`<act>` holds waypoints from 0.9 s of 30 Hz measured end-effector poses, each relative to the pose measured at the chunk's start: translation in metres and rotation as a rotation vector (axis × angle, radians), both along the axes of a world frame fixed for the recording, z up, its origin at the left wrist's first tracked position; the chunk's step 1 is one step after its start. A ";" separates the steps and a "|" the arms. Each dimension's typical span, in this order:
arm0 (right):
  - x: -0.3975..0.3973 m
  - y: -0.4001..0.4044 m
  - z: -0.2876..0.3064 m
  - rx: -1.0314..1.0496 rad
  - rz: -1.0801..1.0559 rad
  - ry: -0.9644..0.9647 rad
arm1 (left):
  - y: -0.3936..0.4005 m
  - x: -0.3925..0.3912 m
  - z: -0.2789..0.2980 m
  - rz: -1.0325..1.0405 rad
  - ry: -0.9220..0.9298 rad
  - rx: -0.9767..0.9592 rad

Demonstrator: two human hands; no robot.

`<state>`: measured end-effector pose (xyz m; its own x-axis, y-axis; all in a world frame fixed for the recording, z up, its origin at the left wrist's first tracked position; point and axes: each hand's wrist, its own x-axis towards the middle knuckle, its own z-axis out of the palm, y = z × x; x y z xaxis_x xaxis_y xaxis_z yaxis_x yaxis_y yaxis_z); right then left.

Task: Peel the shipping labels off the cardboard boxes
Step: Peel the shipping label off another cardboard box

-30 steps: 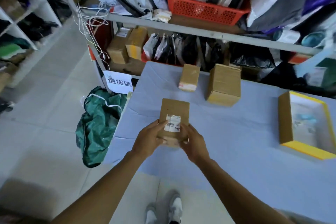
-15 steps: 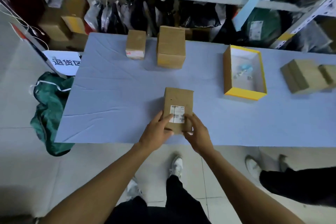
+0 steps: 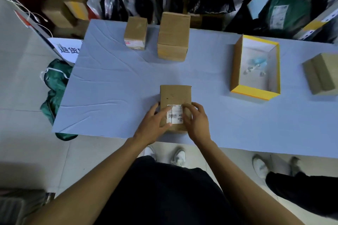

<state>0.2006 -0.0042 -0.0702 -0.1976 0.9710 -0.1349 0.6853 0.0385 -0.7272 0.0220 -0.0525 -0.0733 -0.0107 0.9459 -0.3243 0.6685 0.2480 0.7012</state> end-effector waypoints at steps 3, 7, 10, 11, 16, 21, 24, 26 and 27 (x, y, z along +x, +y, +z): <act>-0.002 0.000 0.001 -0.022 -0.003 -0.041 | 0.003 -0.002 0.002 -0.035 0.004 -0.006; -0.006 0.003 0.002 -0.029 0.022 -0.091 | 0.005 0.000 0.004 -0.049 0.019 0.011; -0.008 0.006 0.001 -0.048 0.015 -0.114 | 0.007 0.003 0.007 -0.063 0.034 0.013; -0.008 0.007 0.001 -0.055 0.006 -0.114 | 0.008 0.004 0.008 -0.059 0.042 0.007; -0.012 0.010 0.002 -0.071 -0.022 -0.115 | 0.011 0.007 0.012 -0.041 0.063 -0.015; -0.014 0.009 0.006 -0.141 -0.127 -0.049 | 0.012 0.006 0.009 -0.048 0.067 -0.026; -0.015 0.008 0.009 -0.137 -0.145 -0.002 | 0.012 0.006 0.007 -0.043 0.057 -0.031; -0.016 0.009 0.009 -0.141 -0.145 -0.010 | 0.012 0.006 0.008 -0.042 0.059 -0.040; -0.017 0.009 0.009 -0.141 -0.135 -0.023 | 0.013 0.007 0.009 -0.041 0.061 -0.042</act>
